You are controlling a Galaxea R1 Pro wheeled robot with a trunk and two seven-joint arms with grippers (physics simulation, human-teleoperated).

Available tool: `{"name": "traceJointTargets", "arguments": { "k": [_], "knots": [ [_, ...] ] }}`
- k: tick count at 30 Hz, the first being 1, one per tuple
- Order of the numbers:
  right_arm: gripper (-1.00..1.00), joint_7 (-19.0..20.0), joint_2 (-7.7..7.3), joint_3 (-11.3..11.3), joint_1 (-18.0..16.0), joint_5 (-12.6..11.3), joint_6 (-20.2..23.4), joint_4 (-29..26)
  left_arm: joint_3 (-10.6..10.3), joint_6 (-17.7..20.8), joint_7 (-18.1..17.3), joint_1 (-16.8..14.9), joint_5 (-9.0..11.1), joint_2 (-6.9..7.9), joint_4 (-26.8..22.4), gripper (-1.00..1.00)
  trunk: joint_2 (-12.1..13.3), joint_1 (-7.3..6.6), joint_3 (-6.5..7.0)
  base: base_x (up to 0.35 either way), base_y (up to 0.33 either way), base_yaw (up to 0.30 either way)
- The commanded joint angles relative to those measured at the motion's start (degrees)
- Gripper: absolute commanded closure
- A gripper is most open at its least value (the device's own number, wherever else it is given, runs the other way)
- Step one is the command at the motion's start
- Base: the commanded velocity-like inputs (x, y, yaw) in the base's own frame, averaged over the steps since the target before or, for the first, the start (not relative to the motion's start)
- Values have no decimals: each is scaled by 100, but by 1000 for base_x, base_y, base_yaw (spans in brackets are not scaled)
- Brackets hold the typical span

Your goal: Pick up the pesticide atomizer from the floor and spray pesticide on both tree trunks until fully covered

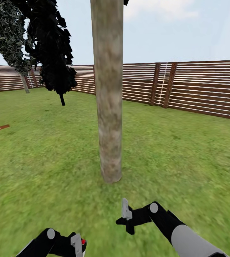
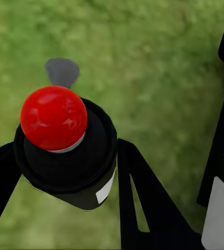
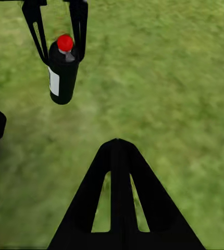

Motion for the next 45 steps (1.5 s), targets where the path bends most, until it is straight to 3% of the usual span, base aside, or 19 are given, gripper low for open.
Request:
{"name": "traceJointTargets", "arguments": {
  "k": [1, 9, 12, 13, 15, 20, 26, 30, 45],
  "knots": [
    [100, 29, 31, 14, 0, 71, -2, 1, -6, 17, 4, -2, -8, -26, 0, 100, 0, 0, 0, 0, 0, 0],
    [100, 66, 61, 29, 0, 140, -6, 11, -4, -21, -17, -3, -14, -140, 1, 100, 0, 0, 0, 0, 0, 0],
    [100, 67, 61, 29, 0, 140, -6, 12, -4, -49, -19, -3, -12, -287, 3, 100, 0, 0, 0, 0, 0, 0],
    [100, 67, 61, 29, 0, 140, -6, 12, -7, -59, -18, -3, -11, -417, 0, 100, 0, 0, 0, 0, 0, 0],
    [100, 67, 61, 29, 0, 140, -6, 12, -10, -66, -18, -3, -11, -537, 0, 100, 0, 0, 0, 0, 0, 0],
    [100, 67, 61, 29, 0, 140, -6, 12, -10, -67, 4, -7, -13, -737, -7, 100, 0, 0, 0, 0, 0, 0],
    [100, 67, 61, 32, 0, 140, -6, 20, 4, -56, 31, -82, 37, -823, -17, 100, 0, 0, 0, 0, 0, 0],
    [100, 67, 61, 34, 0, 140, -7, 20, 5, -56, 34, -90, 44, -961, -17, 100, 0, 0, 0, 0, 0, 0],
    [100, 67, 61, 36, 0, 140, -6, 12, 39, -46, 225, -179, 59, -1111, -71, 100, 0, 0, 0, 0, 0, 0]
  ]
}}
